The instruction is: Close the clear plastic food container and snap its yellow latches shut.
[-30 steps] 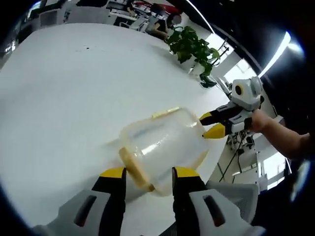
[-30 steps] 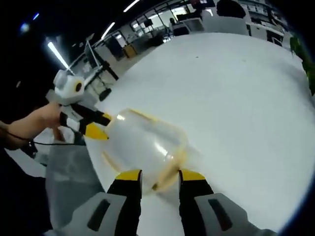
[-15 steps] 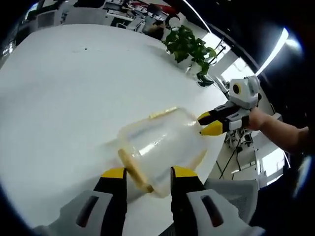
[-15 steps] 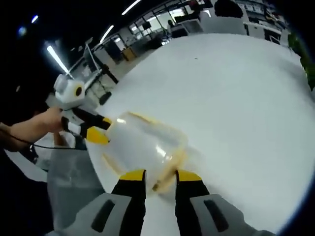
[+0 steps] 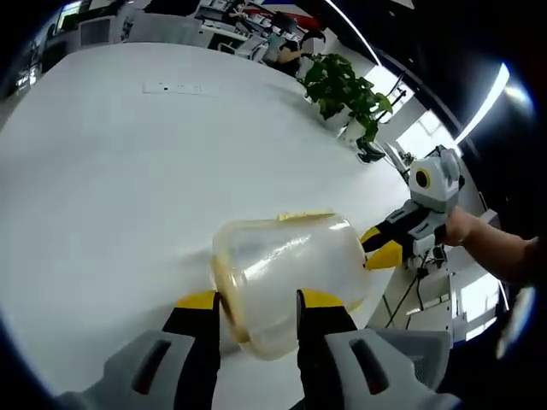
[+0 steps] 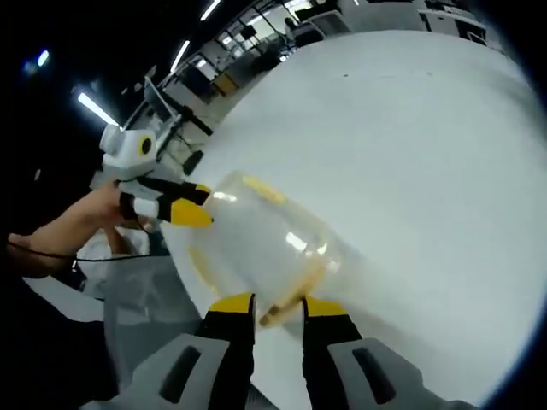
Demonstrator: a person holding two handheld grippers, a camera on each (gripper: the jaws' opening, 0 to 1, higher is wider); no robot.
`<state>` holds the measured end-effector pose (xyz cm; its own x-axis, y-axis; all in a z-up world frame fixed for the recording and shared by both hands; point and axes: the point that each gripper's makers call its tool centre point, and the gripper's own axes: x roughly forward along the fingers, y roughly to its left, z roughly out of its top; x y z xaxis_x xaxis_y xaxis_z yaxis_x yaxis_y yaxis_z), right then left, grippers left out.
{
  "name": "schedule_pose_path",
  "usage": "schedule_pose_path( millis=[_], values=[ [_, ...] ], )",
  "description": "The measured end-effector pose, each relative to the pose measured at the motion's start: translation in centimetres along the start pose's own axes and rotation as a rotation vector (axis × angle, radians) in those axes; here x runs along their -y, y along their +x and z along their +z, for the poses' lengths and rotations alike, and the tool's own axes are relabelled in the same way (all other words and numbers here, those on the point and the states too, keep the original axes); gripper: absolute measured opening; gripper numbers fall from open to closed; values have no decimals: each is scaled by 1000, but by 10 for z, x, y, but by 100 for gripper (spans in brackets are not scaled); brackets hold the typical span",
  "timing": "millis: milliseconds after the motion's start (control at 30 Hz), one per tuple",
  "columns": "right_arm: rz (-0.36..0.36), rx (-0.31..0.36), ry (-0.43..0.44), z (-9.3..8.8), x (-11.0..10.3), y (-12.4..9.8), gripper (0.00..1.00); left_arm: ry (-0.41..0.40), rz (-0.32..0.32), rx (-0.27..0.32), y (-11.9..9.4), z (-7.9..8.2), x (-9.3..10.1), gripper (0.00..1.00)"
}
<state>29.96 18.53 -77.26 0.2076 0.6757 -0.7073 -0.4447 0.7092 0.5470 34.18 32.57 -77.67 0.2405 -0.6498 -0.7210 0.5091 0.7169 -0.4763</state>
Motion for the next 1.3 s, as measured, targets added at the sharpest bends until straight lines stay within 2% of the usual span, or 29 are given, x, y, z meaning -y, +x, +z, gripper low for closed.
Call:
schedule_pose_path(
  millis=[167,333,600,700,767,800,867,933,1067,1200,1300],
  values=[
    [-14,37,17,-2,-3,3,19,-25,2,16,-3,-3,-1,33],
    [-20,57,27,-1,-5,4,18,-55,-1,6,-6,-11,0,32],
    [-17,50,22,1,-3,6,18,-69,-3,4,-8,-16,2,31],
    [-16,40,19,1,-3,6,18,-64,-2,6,-8,-16,1,32],
    [-17,39,20,1,-4,6,19,-34,-1,16,-8,-15,1,33],
    [-16,41,19,1,-3,5,20,8,8,25,-9,-13,0,34],
    [-26,50,-19,2,-3,5,20,86,40,35,-10,-11,1,34],
    [-32,53,-44,2,-4,5,20,115,48,47,-11,-10,3,35],
    [-40,46,-65,3,-5,5,21,107,61,57,-12,-12,3,34],
    [-62,32,-115,4,-6,4,21,174,84,71,-16,-9,1,32],
    [-89,39,-257,8,-4,2,21,176,92,59,-17,-8,-2,32]
  ],
)
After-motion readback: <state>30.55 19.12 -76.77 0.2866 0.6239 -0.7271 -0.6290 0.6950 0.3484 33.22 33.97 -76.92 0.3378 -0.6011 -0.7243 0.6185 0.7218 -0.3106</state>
